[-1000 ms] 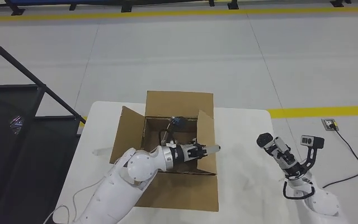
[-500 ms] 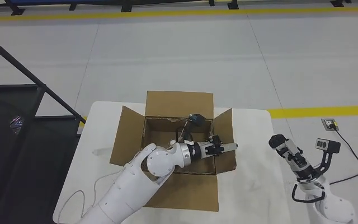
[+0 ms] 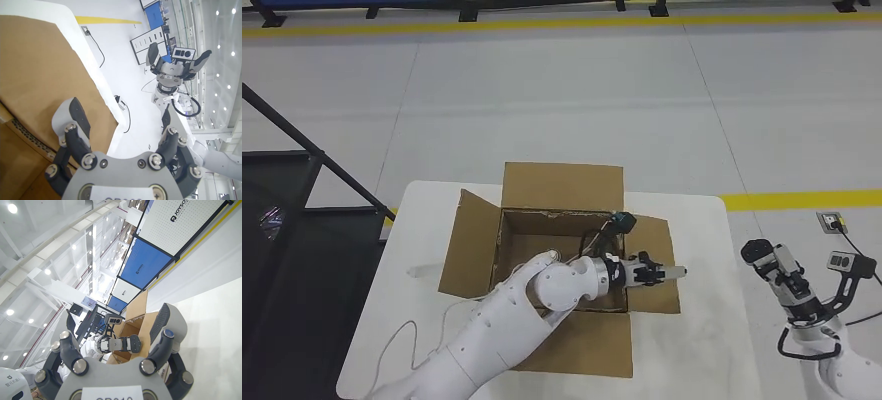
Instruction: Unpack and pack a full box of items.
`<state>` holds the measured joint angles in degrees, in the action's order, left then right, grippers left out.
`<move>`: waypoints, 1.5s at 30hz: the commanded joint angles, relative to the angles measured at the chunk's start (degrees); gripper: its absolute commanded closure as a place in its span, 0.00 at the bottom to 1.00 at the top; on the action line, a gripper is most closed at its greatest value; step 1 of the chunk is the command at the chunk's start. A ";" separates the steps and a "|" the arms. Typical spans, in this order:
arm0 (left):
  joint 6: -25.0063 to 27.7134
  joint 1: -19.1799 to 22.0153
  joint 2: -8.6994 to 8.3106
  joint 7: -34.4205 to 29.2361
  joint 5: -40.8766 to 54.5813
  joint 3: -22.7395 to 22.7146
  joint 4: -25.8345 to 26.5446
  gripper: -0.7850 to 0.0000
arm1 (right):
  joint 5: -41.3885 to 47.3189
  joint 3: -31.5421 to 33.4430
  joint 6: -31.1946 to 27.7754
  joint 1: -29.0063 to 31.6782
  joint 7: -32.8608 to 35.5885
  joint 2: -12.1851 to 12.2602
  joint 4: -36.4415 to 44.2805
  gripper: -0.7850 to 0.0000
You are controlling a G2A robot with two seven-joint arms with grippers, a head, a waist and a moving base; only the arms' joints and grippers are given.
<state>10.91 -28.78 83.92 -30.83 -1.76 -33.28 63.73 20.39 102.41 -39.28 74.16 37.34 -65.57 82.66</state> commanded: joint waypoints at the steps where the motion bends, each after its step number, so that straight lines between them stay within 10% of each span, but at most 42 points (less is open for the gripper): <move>1: -0.17 0.17 0.49 0.14 -0.13 0.18 -0.76 0.00 | 1.11 -0.13 0.62 0.05 0.62 0.03 -0.06 0.00; 8: 2.63 -0.84 0.68 0.70 0.59 -2.36 0.28 0.00 | 1.11 -0.13 0.62 0.05 0.62 0.03 -0.06 0.00; 15: 2.67 -6.83 -2.82 2.17 -4.35 -11.77 11.54 0.00 | -12.06 -2.43 -1.14 -1.06 -2.73 -0.01 5.27 0.00; 28: 1.48 -41.25 -11.46 1.66 -10.73 -49.68 48.49 0.00 | -50.29 -20.28 11.59 -11.52 -2.87 -0.85 20.04 0.00; 37: 9.42 -58.60 -12.69 3.94 -1.15 -65.66 51.29 0.00 | -71.13 -44.75 24.48 -26.81 4.37 -4.23 12.61 0.00; 45: 13.69 -63.55 -12.97 4.82 3.34 -70.02 49.38 0.00 | -77.92 -59.97 32.94 -35.51 10.02 -8.67 3.36 0.00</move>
<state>24.36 -92.20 70.99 -25.81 1.27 -103.13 113.33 -57.28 43.57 -7.19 39.25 47.01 -73.86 86.75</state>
